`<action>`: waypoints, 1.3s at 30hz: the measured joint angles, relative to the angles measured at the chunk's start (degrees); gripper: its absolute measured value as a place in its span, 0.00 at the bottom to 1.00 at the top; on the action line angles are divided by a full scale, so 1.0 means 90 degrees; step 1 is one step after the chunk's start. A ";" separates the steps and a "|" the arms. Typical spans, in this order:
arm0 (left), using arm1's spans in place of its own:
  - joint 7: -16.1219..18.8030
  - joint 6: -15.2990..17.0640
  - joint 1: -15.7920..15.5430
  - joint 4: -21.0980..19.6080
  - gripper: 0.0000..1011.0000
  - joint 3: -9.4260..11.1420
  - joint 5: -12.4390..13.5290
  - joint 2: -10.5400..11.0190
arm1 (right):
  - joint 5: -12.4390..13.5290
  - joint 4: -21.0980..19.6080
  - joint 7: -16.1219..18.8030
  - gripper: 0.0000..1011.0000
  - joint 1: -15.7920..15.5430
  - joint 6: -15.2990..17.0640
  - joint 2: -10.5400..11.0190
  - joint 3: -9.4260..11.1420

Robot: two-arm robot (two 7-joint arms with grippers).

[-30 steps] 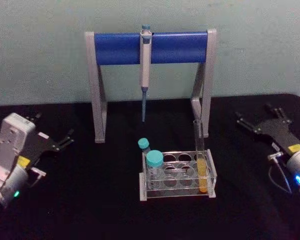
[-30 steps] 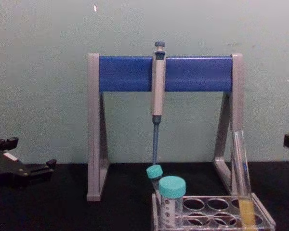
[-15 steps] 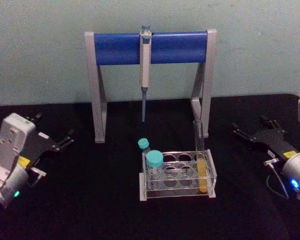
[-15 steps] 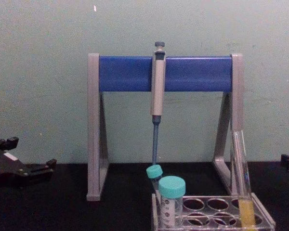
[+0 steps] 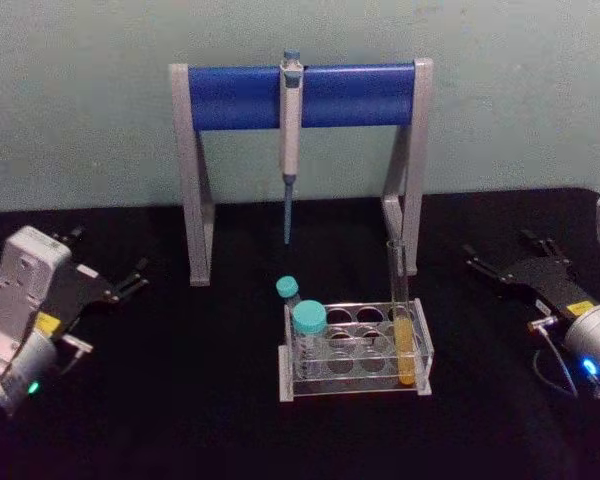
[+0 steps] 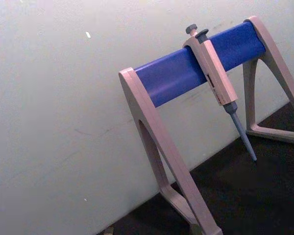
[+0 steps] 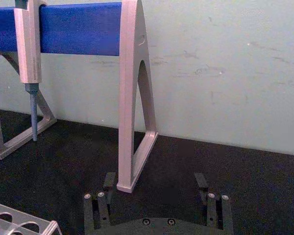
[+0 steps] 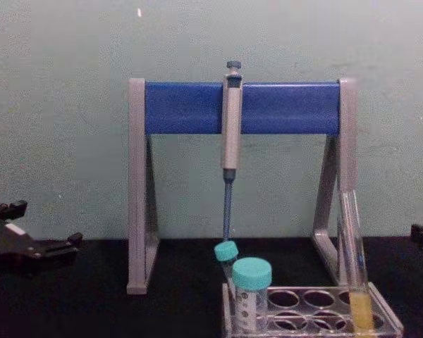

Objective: Pick up the test tube from the test tube rack, shake it, then place it back into the test tube rack.

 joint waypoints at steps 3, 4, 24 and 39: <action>0.0000 0.0000 0.0000 0.0000 0.99 0.0000 0.0000 0.0000 | 0.0001 -0.0003 0.0000 0.99 -0.0002 -0.0004 0.0002 -0.0002; 0.0000 0.0000 0.0000 0.0000 0.99 0.0000 0.0000 0.0000 | 0.0001 -0.0004 0.0000 0.99 -0.0003 -0.0006 0.0003 -0.0003; 0.0000 0.0000 0.0000 0.0000 0.99 0.0000 0.0000 0.0000 | 0.0006 -0.0012 0.0000 0.99 -0.0003 -0.0019 0.0010 -0.0006; 0.0000 0.0000 0.0000 -0.0001 0.99 0.0000 0.0000 0.0000 | 0.0006 -0.0012 0.0000 0.99 -0.0003 -0.0019 0.0009 -0.0005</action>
